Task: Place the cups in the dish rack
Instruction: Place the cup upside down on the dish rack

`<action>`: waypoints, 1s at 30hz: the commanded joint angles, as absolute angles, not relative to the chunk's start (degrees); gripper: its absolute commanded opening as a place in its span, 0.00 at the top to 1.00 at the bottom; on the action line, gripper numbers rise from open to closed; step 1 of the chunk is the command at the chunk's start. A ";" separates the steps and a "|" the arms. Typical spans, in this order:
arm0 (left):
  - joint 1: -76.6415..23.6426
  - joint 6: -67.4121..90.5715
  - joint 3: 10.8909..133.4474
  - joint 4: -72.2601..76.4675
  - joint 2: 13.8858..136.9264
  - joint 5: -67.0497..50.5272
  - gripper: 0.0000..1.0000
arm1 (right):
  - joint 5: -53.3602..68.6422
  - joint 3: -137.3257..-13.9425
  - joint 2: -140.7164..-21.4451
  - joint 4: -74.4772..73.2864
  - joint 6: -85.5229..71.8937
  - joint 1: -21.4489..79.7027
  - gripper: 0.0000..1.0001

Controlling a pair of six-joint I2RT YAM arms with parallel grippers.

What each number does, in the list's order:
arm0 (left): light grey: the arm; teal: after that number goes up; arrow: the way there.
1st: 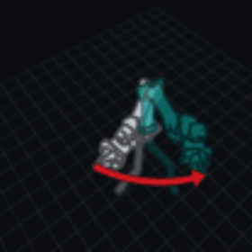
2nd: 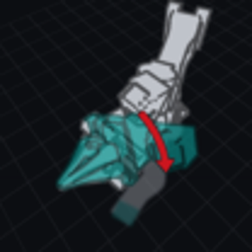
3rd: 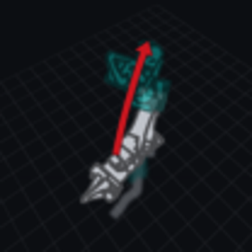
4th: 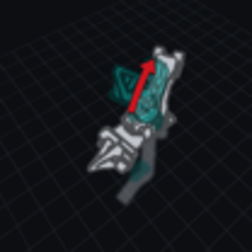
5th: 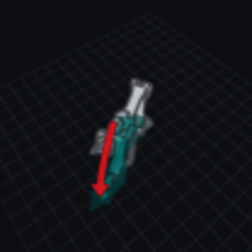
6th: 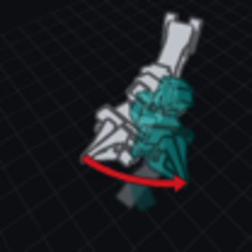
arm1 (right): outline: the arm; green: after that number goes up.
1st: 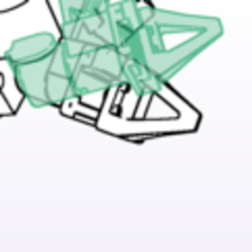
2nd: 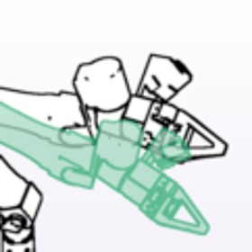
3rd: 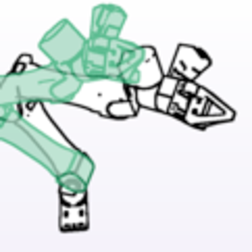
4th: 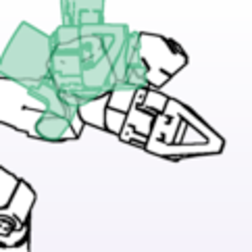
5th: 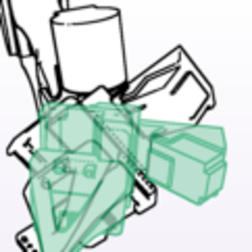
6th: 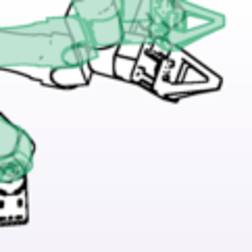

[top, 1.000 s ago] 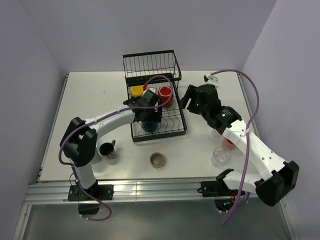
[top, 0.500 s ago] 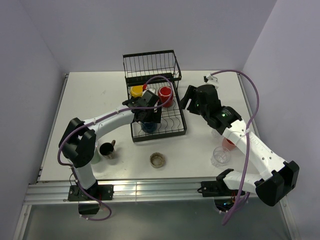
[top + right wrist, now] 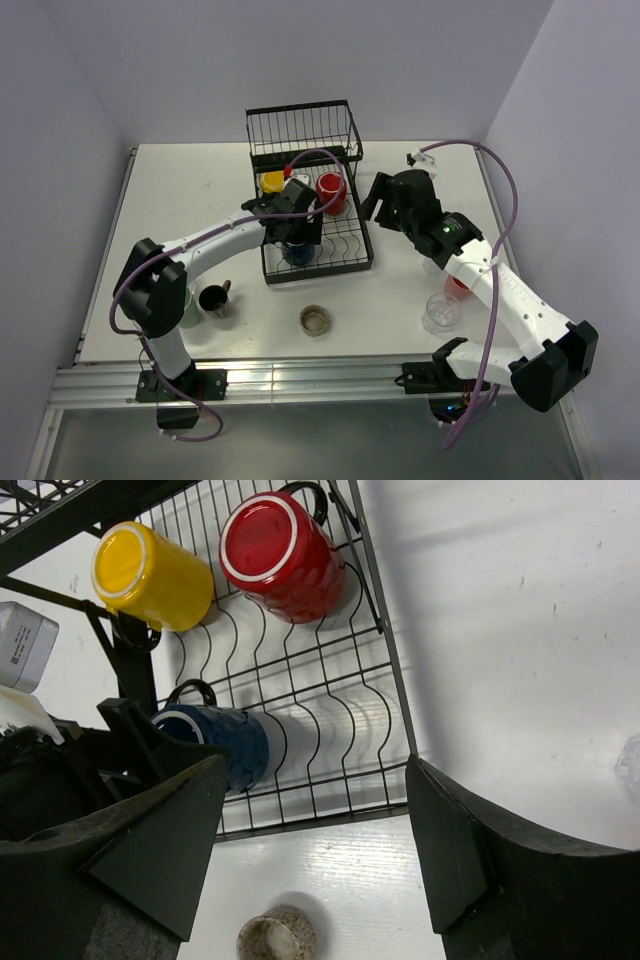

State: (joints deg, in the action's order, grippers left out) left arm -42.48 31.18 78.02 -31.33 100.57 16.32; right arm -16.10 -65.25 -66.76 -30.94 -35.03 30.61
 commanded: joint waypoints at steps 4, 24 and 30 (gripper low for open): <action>-42.98 31.11 79.54 -31.81 97.30 16.61 0.01 | -17.93 -67.68 -66.53 -30.94 -34.45 31.03 0.20; -42.98 31.20 82.62 -35.24 87.02 19.60 0.01 | -13.64 -66.62 -65.92 -29.71 -35.59 31.55 0.23; -42.80 32.17 80.60 -36.03 79.38 19.86 0.01 | -5.29 -61.19 -66.45 -23.14 -38.23 32.52 0.45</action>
State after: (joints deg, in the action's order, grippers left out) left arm -42.61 31.20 79.99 -35.38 84.38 18.35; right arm -10.63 -64.31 -66.78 -28.56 -36.49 31.66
